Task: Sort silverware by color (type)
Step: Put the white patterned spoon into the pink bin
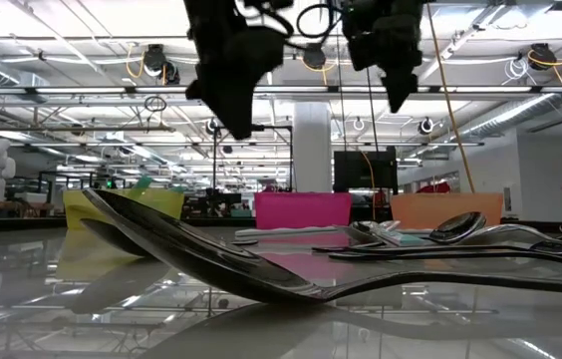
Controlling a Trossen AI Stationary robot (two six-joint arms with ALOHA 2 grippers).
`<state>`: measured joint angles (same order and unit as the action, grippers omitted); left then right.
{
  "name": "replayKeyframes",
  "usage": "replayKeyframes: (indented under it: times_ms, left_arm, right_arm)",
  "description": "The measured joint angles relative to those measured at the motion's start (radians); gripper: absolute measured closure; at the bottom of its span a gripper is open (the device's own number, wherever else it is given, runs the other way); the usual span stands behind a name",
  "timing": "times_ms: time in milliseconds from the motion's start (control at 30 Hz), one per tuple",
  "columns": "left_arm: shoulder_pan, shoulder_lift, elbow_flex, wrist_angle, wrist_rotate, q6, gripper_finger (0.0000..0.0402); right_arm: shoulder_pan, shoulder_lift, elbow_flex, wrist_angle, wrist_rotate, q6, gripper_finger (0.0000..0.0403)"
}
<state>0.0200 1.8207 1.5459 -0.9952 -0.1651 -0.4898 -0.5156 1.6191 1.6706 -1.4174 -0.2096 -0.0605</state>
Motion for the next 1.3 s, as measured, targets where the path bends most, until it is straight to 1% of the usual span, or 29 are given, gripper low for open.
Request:
replayKeyframes:
  times_ms: [100,167,233,367,467,600,667,833,900,967,1133,1200,1300]
  left_arm:
    - [-0.004,0.039,0.000,-0.008,0.006,0.076,0.0320]
    - [-0.010,0.058,0.000,-0.017,0.010,0.086,0.0319]
    - [-0.015,0.078,0.000,-0.024,0.012,0.046,0.0319]
    - [-0.008,0.105,0.000,-0.022,0.036,-0.089,0.0318]
    - [-0.006,0.125,0.000,-0.002,0.072,-0.082,0.0318]
    - [-0.011,0.140,0.000,0.015,0.090,-0.066,0.0318]
    - [-0.011,0.141,-0.001,0.030,0.090,-0.054,0.0318]
    - [-0.014,0.140,-0.001,0.089,0.096,-0.044,0.0314]
    - [-0.014,0.142,-0.001,0.105,0.108,-0.044,0.0299]
    - [-0.013,0.155,0.000,0.132,0.108,-0.046,0.0275]
    - [-0.014,0.155,-0.001,0.129,0.087,-0.089,0.0216]
    - [-0.014,0.156,-0.001,0.128,0.086,-0.093,0.0202]
    - [-0.015,0.157,-0.001,0.128,0.086,-0.105,0.0195]
  right_arm:
    - [0.002,-0.059,-0.085,0.029,0.000,0.024,0.0286]
    - [0.003,-0.108,-0.156,0.071,-0.002,0.048,0.0286]
    - [0.003,-0.162,-0.234,0.121,-0.003,0.068,0.0286]
    - [0.007,-0.262,-0.385,0.210,-0.004,0.129,0.0286]
    - [0.008,-0.328,-0.480,0.272,-0.020,0.195,0.0286]
    - [0.008,-0.390,-0.574,0.354,-0.104,0.277,0.0286]
    - [0.011,-0.414,-0.605,0.372,-0.136,0.309,0.0286]
    - [0.040,-0.453,-0.646,0.379,-0.135,0.356,0.0286]
    - [0.053,-0.460,-0.649,0.378,-0.135,0.363,0.0286]
    - [0.066,-0.464,-0.649,0.383,-0.135,0.363,0.0286]
    - [0.089,-0.464,-0.649,0.390,-0.135,0.377,0.0287]
    - [0.098,-0.464,-0.649,0.402,-0.135,0.388,0.0287]
    - [0.110,-0.463,-0.649,0.419,-0.135,0.393,0.0287]
